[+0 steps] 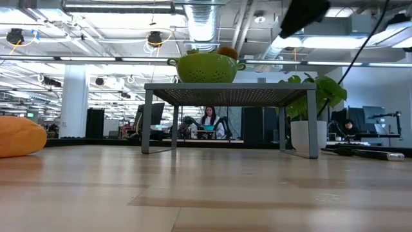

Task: Pick & Place Fruit
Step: Put the blueberry into the green strainer bowl on the shelf

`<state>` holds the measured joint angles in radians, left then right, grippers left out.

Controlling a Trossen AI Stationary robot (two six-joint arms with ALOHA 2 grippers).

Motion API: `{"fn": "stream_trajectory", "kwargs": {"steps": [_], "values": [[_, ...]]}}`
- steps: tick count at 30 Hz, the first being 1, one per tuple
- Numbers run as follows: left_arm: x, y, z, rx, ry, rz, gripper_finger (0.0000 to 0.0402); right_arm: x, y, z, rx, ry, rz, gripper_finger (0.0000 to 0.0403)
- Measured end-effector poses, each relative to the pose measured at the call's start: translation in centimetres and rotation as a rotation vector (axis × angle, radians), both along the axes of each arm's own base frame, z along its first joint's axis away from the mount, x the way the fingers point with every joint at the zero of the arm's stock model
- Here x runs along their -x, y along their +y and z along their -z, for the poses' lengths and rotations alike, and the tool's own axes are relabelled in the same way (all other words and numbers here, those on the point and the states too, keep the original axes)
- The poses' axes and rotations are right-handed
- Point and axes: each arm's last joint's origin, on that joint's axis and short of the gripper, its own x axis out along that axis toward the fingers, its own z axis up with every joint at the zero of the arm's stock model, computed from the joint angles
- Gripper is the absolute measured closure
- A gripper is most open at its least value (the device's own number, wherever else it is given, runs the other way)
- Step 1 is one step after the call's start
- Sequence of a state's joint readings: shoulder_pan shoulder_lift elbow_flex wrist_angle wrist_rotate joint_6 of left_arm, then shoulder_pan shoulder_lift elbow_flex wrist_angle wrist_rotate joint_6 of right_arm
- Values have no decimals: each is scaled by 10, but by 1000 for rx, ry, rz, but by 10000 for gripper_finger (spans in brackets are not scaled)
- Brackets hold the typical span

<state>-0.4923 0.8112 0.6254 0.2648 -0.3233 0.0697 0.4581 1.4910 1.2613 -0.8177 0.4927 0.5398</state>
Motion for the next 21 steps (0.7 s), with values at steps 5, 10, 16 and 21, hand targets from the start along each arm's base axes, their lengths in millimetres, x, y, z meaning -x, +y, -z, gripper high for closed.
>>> {"fn": "stream_trajectory", "kwargs": {"steps": [5, 10, 16, 21], "values": [[0, 0, -1, 2, -4, 0, 243, 6, 28, 17, -49, 41, 30, 266], [0, 0, -1, 3, -6, 1, 243, 18, 54, 34, -69, 63, 11, 265], [0, 0, -1, 3, -6, 2, 243, 34, 74, 46, -123, 40, 62, 272], [0, 0, -1, 4, -7, 2, 243, 52, 75, 52, -52, -73, 137, 275]]}}
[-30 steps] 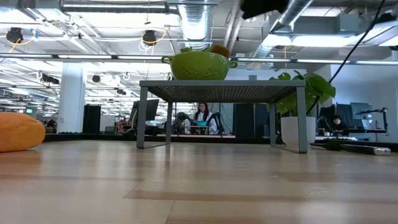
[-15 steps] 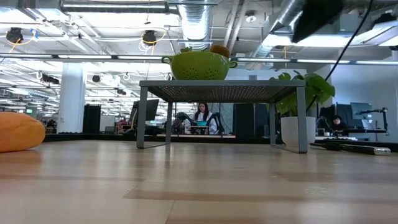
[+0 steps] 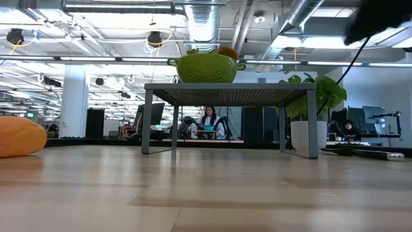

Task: Pick & Place Fruit
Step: Put the blueberry into the green strainer bowl on the shelf

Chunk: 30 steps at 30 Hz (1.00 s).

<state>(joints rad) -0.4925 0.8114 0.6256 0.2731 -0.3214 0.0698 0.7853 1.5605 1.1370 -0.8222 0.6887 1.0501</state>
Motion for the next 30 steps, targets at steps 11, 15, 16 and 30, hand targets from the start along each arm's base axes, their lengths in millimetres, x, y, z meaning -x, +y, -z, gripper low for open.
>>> {"fn": "stream_trajectory", "kwargs": {"steps": [11, 15, 16, 30], "values": [[0, 0, -1, 3, -6, 2, 243, -13, 27, 3, -175, -86, -105, 273], [0, 0, -1, 4, -7, 2, 243, -11, 42, 23, -174, -40, -117, 267], [0, 0, -1, 4, -7, 2, 243, -12, 46, 29, -184, -41, -119, 265], [0, 0, -2, 9, -16, -1, 243, -14, 74, 96, -198, 52, -39, 240]]}}
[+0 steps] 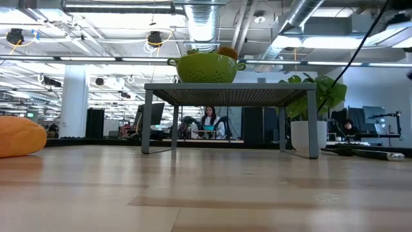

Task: Pick & Place Fruit
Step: Put the blueberry into the green strainer bowl on the shelf

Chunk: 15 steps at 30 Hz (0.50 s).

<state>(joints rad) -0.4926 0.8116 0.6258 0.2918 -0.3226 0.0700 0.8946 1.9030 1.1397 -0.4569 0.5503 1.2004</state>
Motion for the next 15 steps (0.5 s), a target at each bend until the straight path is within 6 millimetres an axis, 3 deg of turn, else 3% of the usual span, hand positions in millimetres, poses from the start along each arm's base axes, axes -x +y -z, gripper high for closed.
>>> {"fn": "stream_trajectory", "kwargs": {"steps": [7, 15], "values": [[0, 0, 0, 2, -4, 0, 243, 2, 7, 27, 26, 32, 15, 245], [0, 0, -1, 3, -6, 1, 243, 1, 7, 31, 33, 24, 30, 268]]}}
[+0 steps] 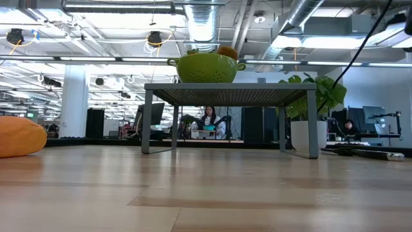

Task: Pick & Place Fruit
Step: Put the blueberry into the green strainer bowl on the shelf

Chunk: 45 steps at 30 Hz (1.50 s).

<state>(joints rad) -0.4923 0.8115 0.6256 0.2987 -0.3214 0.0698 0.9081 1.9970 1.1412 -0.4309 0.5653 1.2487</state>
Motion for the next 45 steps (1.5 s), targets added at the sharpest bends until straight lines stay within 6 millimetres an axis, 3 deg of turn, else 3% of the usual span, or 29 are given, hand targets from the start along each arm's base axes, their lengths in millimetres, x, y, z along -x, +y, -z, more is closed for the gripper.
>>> {"fn": "stream_trajectory", "kwargs": {"steps": [35, 40, 45], "values": [[0, 0, -1, 6, -10, -1, 243, -3, -5, 2, 2, 52, -17, 342], [0, 0, -1, 7, -12, -1, 243, -5, -9, -9, -9, 55, -32, 343], [0, 0, -2, 8, -15, 0, 243, -12, -21, -37, 26, -3, -82, 344]]}}
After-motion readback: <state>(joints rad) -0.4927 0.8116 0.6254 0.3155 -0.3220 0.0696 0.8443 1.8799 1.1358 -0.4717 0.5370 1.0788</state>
